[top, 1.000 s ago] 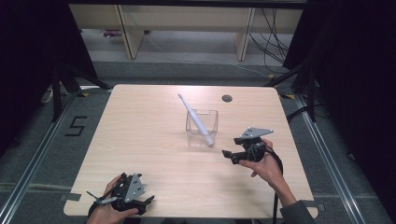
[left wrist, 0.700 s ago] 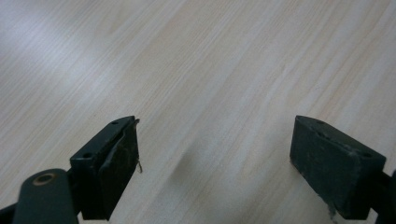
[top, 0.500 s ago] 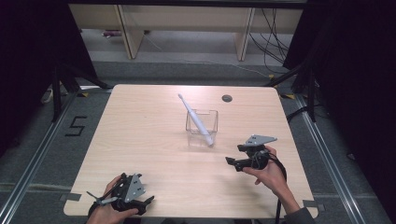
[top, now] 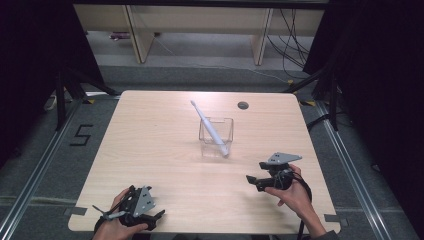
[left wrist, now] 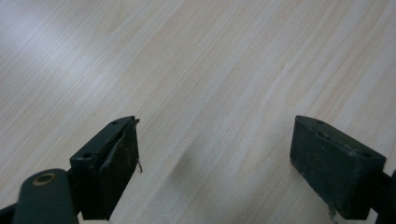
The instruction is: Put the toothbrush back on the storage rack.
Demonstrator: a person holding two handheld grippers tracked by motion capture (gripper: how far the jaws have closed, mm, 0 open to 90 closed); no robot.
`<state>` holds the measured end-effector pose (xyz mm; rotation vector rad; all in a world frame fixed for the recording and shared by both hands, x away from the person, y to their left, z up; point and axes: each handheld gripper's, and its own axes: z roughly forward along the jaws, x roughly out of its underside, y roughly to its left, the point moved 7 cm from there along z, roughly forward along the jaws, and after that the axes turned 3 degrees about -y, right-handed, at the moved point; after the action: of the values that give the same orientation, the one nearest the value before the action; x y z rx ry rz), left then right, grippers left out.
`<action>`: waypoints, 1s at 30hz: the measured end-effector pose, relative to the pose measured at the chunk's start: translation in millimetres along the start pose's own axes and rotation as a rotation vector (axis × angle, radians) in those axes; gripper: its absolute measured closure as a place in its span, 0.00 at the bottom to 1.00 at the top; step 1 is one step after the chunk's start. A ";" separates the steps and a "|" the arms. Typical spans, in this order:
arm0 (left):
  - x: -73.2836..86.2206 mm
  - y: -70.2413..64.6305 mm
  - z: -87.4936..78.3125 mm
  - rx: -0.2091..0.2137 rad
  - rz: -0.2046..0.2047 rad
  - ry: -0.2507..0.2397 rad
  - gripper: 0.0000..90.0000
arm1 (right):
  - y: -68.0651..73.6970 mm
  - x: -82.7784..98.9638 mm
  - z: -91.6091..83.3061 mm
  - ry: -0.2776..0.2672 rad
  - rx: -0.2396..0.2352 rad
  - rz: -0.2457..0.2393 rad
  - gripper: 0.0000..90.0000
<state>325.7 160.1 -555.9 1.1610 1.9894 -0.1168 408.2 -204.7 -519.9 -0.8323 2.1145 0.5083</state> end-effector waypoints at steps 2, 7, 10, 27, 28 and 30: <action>0.0 0.2 0.0 0.000 0.000 0.000 0.17 | 0.3 2.3 -1.9 -0.004 0.001 0.007 0.29; -0.1 -0.6 -0.1 0.006 -0.004 -0.003 0.17 | 3.4 9.5 -6.2 0.006 0.006 0.058 0.29; 0.0 -0.6 -0.1 0.007 -0.005 -0.003 0.17 | 3.0 13.0 -7.7 0.001 0.005 0.046 0.29; 0.1 -0.8 0.1 0.006 -0.006 -0.002 0.17 | 6.1 30.3 -17.8 0.000 -0.010 0.050 0.25; 0.1 -0.7 0.1 0.007 -0.006 -0.002 0.17 | 6.7 31.4 -18.3 -0.005 -0.001 0.058 0.24; 0.2 -0.9 0.3 0.007 -0.006 -0.002 0.17 | 6.2 33.4 -18.8 -0.009 0.006 0.050 0.23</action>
<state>325.1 159.6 -556.5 1.1589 1.9922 -0.1278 378.1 -224.6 -534.5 -0.7743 2.1325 0.5306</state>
